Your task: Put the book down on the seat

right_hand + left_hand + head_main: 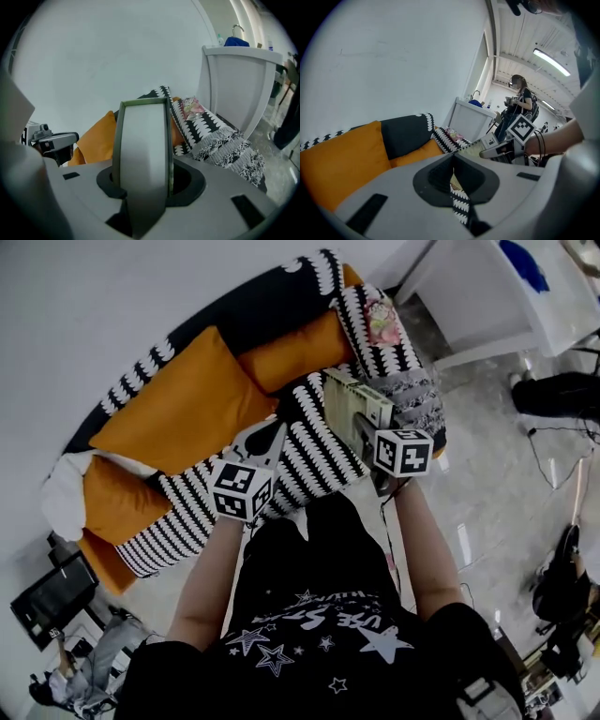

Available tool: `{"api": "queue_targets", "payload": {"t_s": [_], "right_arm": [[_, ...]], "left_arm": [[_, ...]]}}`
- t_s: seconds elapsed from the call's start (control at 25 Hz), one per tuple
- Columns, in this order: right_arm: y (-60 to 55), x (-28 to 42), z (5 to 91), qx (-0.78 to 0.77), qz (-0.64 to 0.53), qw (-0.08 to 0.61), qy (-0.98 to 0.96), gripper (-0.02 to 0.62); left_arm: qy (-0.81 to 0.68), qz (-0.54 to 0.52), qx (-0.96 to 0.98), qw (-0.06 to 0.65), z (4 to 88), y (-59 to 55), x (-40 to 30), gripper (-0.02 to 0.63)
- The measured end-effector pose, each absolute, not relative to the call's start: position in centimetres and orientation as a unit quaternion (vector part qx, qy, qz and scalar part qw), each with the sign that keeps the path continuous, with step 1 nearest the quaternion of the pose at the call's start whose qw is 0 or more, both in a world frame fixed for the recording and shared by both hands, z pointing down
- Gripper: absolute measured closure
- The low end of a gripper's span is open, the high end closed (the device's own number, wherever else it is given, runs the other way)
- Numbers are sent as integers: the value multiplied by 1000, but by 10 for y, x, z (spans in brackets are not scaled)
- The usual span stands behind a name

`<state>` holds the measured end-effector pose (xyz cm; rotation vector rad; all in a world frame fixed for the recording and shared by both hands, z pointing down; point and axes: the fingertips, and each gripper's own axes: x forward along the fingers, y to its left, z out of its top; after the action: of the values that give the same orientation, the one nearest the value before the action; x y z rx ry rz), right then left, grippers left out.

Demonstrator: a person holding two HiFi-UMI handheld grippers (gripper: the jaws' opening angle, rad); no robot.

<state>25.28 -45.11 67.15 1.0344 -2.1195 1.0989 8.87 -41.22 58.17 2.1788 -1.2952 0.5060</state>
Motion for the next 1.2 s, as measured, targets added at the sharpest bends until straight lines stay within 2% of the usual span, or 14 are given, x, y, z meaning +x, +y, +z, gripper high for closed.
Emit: {"api": "queue_targets", "payload": {"t_s": [0.4, 0.64, 0.88, 1.08, 1.2], "right_arm": [[-492, 243, 738, 329, 422, 314, -784, 425], [-505, 252, 768, 294, 390, 378, -786, 425], [-529, 270, 774, 273, 414, 382, -780, 423], [-548, 295, 783, 300, 364, 407, -782, 408], [-555, 291, 781, 316, 351, 409, -781, 392]], "left_arm": [[-480, 205, 802, 291, 637, -440, 97, 598], [-462, 210, 808, 300, 667, -448, 119, 597], [-437, 216, 820, 300, 683, -457, 151, 598], [-429, 219, 821, 306, 696, -456, 170, 597], [-430, 226, 821, 301, 695, -455, 158, 597]]}}
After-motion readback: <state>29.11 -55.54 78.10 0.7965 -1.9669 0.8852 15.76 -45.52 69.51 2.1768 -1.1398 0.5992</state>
